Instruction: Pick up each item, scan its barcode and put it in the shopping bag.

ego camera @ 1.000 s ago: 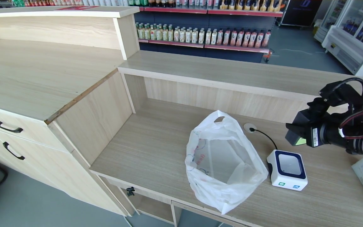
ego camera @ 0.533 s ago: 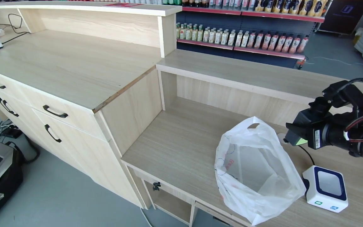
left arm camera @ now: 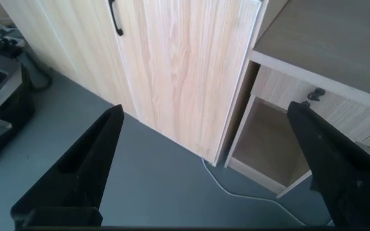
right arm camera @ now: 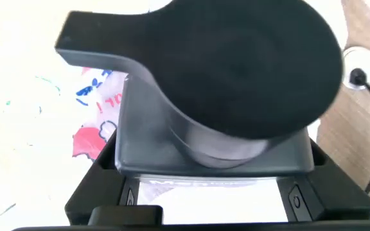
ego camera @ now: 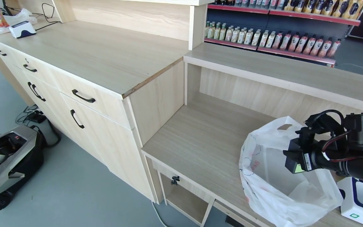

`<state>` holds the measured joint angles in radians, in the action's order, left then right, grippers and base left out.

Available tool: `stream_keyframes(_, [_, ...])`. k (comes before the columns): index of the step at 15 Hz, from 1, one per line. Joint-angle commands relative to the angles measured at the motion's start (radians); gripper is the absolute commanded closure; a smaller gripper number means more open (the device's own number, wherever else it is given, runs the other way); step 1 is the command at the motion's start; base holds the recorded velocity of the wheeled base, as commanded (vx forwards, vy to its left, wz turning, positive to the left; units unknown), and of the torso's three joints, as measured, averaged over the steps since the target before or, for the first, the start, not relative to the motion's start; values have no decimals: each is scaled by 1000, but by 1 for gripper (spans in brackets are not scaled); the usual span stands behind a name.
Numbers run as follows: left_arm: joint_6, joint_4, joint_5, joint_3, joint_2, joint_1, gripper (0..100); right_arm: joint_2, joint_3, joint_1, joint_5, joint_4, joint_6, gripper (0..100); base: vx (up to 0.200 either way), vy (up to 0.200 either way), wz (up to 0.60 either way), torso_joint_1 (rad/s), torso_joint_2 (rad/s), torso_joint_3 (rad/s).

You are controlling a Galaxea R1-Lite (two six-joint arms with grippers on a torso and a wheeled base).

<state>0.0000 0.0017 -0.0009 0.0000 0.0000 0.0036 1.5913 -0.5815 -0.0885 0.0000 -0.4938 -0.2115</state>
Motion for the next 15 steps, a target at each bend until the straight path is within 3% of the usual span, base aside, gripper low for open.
stream_keyframes(1, [0,-2,1,0,0,1,0,64,17,12,0,-14,1,100,0,0,0,-159,388,246])
stream_keyframes(8, [0,0,-1,0,0,1,0,47,72,10,127,-32,34,100,0,0,0,-23,66,41])
stream_keyframes(15, [0,0,-1,0,0,1,0,104,149,9,189,-161,34,100,0,0,0,0,0,0])
